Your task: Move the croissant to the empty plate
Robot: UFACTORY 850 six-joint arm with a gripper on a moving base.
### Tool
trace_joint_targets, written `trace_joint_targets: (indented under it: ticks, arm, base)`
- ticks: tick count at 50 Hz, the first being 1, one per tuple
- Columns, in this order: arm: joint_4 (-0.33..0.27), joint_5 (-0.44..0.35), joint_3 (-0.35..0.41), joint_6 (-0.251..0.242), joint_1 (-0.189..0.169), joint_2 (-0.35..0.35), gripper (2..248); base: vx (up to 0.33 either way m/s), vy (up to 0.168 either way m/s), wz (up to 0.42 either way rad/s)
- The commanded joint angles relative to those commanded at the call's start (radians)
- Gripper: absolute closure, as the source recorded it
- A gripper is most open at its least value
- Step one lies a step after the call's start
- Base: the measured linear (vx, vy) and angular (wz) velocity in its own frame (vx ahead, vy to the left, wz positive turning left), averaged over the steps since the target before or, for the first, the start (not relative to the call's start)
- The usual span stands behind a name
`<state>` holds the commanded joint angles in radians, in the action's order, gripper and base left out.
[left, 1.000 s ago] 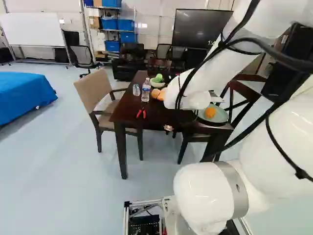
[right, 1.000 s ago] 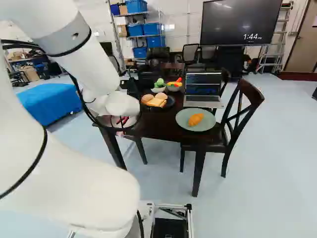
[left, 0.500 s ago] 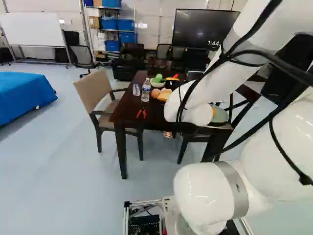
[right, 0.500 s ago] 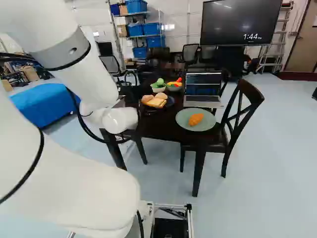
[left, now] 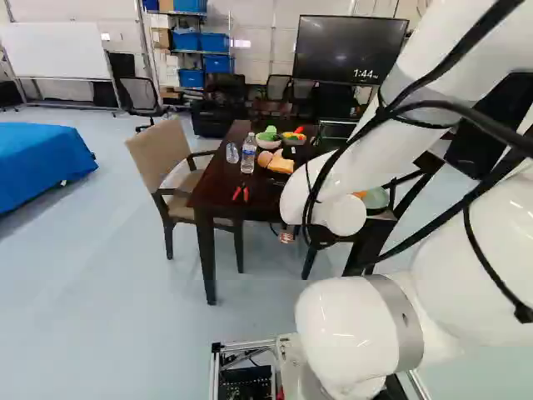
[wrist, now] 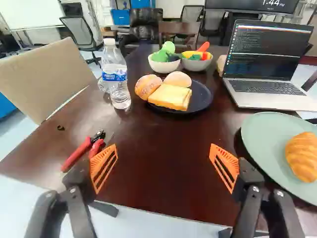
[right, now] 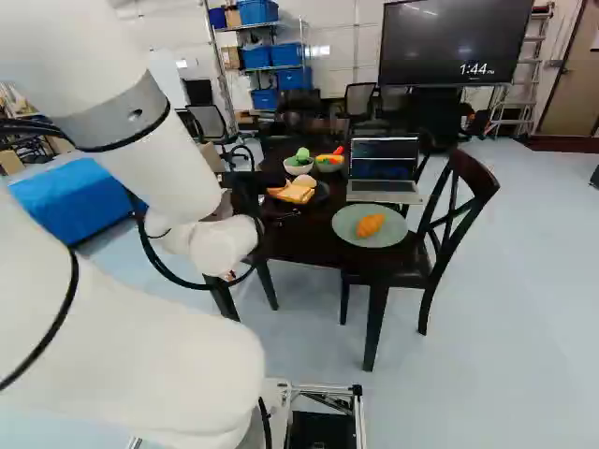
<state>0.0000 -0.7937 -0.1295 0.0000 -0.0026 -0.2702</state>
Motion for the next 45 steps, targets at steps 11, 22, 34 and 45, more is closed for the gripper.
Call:
trace_joint_targets:
  ticks: [11, 22, 34, 45]
  arm:
    - [0.000, -0.039, 0.021, 0.000, 0.001, -0.005, 3]
    - [0.000, -0.065, 0.035, 0.000, 0.002, -0.007, 3]
    - [0.000, -0.078, 0.042, 0.000, 0.003, -0.009, 3]
    - [0.000, -0.079, 0.042, 0.000, 0.003, -0.009, 3]
  base:
    - [0.000, 0.000, 0.000]
    - [0.000, 0.000, 0.000]
    - [0.000, 0.000, 0.000]
    - [0.000, 0.000, 0.000]
